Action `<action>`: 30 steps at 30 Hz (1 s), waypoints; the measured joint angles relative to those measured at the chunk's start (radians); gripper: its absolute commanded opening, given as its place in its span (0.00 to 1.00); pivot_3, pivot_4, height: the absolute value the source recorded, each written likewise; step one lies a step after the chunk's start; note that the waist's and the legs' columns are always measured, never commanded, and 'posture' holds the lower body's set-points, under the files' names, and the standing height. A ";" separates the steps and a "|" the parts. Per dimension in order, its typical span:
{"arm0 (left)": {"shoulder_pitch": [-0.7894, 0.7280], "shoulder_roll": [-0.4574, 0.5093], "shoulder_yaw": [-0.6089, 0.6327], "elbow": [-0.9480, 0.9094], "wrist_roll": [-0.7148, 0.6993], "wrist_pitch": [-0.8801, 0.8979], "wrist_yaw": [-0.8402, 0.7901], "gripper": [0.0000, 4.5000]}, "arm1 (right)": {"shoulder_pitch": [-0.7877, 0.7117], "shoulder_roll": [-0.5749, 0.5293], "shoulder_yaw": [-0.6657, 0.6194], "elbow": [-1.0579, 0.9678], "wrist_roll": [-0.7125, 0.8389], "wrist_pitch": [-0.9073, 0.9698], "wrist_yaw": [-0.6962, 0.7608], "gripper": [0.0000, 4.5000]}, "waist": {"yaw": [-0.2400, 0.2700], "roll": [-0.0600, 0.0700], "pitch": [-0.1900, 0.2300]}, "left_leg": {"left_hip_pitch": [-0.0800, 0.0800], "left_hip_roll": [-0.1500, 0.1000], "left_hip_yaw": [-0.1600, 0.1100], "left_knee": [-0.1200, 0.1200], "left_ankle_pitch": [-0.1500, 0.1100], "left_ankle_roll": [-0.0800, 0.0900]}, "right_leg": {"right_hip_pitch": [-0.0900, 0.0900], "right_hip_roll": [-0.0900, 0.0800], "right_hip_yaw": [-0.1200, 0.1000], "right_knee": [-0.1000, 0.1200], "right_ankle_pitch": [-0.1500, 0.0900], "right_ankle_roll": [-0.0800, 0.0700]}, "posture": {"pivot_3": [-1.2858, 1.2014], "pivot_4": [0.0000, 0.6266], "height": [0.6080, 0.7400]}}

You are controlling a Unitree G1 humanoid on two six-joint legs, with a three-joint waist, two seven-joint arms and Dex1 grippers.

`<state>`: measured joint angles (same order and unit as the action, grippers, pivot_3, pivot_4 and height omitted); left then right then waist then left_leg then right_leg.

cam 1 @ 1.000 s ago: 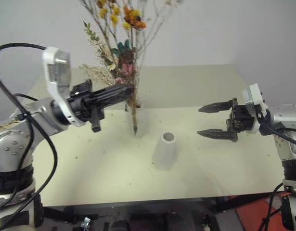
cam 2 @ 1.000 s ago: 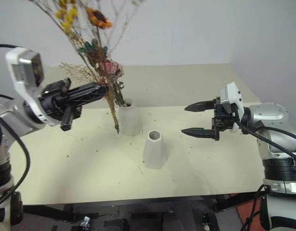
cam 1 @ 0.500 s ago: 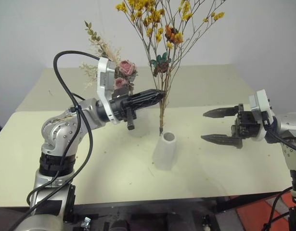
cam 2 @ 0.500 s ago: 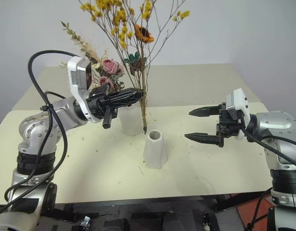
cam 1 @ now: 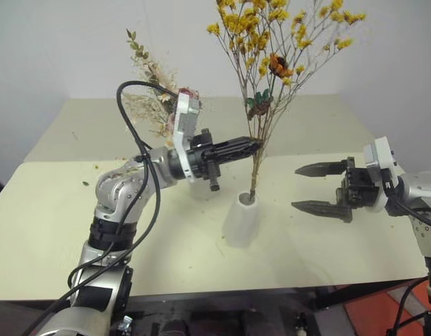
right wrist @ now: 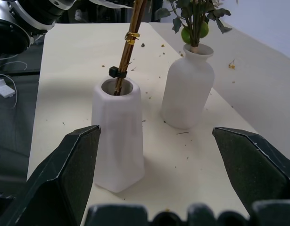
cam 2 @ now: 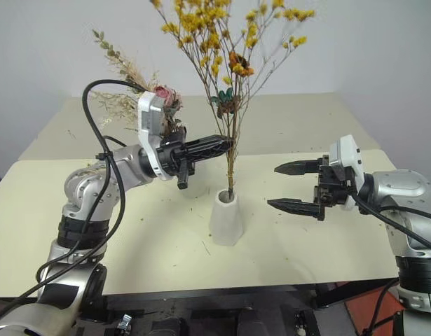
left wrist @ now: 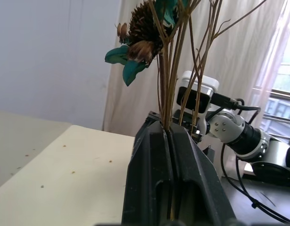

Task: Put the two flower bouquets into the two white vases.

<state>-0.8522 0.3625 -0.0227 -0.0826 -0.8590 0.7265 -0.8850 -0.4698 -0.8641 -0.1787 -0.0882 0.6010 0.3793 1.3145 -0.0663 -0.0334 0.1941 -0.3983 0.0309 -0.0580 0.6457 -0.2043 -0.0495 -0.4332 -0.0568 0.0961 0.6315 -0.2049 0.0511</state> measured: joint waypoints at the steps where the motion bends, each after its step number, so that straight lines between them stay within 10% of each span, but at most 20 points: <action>1: 0.000 0.002 -0.001 0.000 0.003 0.001 -0.003 0.00 | 0.007 -0.002 -0.001 0.000 0.002 0.000 -0.003 1.00 | 0.000 0.000 0.000 | 0.000 0.000 0.000 0.000 0.000 0.000 | 0.000 0.000 0.000 0.000 0.000 0.000 | 0.52 0.24 1.00; 30: 0.143 0.046 -0.077 -0.038 0.159 -0.008 -0.089 0.00 | 0.018 -0.008 -0.019 -0.001 0.009 -0.003 -0.014 1.00 | 0.002 0.000 0.000 | 0.001 0.000 0.000 0.000 0.000 0.000 | 0.001 0.000 0.000 0.000 -0.004 0.006 | 0.52 0.24 1.00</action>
<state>-0.7095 0.4090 -0.0994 -0.1208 -0.6997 0.7181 -0.9736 -0.4517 -0.8719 -0.1979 -0.0888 0.6103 0.3759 1.3008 -0.0648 -0.0334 0.1941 -0.3974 0.0310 -0.0579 0.6458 -0.2044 -0.0493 -0.4323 -0.0568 0.0963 0.6317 -0.2085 0.0572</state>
